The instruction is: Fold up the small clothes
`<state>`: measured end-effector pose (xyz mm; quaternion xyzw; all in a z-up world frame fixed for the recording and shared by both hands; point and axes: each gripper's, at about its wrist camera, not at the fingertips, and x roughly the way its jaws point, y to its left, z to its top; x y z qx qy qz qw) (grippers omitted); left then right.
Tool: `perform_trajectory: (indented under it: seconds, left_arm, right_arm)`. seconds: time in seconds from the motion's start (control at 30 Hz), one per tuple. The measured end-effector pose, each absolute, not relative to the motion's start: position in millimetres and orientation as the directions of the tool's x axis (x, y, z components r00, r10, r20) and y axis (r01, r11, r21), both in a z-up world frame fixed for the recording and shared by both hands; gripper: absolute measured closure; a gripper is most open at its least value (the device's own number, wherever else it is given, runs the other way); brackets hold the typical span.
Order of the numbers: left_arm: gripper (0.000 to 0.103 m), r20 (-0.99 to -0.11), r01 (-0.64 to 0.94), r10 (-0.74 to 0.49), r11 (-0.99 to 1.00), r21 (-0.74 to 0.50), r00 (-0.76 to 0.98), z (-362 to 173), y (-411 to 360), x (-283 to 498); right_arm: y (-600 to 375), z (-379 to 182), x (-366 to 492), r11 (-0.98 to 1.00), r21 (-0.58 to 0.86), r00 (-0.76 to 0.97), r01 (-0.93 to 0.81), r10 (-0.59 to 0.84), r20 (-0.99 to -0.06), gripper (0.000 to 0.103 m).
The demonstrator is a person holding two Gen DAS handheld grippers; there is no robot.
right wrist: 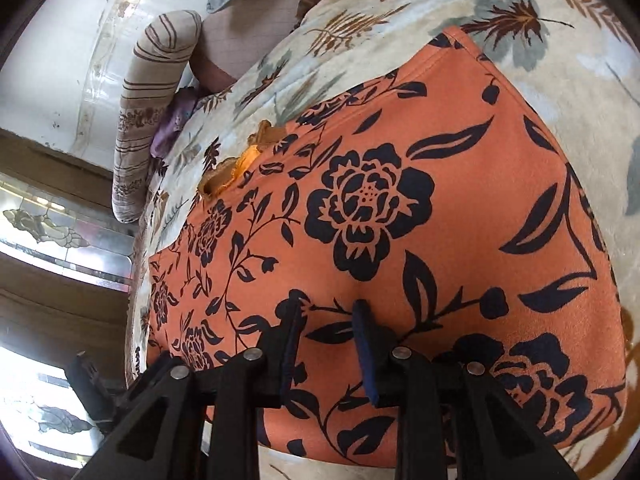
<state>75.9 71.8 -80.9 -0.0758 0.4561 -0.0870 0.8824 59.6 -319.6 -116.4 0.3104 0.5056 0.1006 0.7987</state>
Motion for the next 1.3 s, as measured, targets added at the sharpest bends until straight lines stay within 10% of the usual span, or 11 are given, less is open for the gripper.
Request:
perform_trajectory:
  seconds: [0.2,0.3,0.57,0.67,0.93,0.97,1.03,1.3]
  left_arm:
    - [0.025,-0.766,-0.084,-0.281,0.913,-0.399,0.578,-82.4,149.2,50.0]
    - [0.082,-0.842,-0.153,-0.239,0.924,-0.350,0.484,-107.4,163.2,50.9]
    - [0.079,-0.841,-0.174,-0.312,0.890,-0.422,0.442,-95.9,182.6,40.5]
    - [0.060,-0.830,-0.135,-0.261,0.919,-0.370,0.492,-68.3,186.8,53.5]
    - [0.056,-0.862,0.031,-0.217,0.973,-0.229,0.458,-71.2,158.6,199.4]
    - [0.058,-0.872,0.036,-0.209,0.976,-0.216,0.442,-78.1,155.4,216.6]
    - [0.095,-0.894,0.030,-0.194,0.979,-0.199,0.403,-92.2,153.7,238.8]
    - [0.095,-0.877,-0.047,-0.233,0.960,-0.277,0.420,-103.6,173.4,248.4]
  right_arm:
    - [-321.0,-118.4,59.3,0.775,0.613,0.472,0.153,0.488,-0.734,0.073]
    - [-320.9,-117.4,58.9,0.782,0.606,0.471,0.147,0.484,-0.738,0.073]
    - [-323.1,-119.7,60.3,0.769,0.624,0.465,0.142,0.504,-0.728,0.073]
    - [-323.2,-120.6,60.2,0.766,0.628,0.467,0.139,0.508,-0.724,0.073]
    - [-325.8,-124.7,57.1,0.740,0.659,0.490,0.135,0.529,-0.693,0.073]
    - [-326.0,-125.1,56.8,0.736,0.663,0.492,0.134,0.531,-0.690,0.073]
    - [-327.4,-126.2,56.2,0.726,0.674,0.497,0.137,0.538,-0.681,0.073]
    - [-329.9,-129.9,55.7,0.708,0.695,0.505,0.129,0.556,-0.660,0.073]
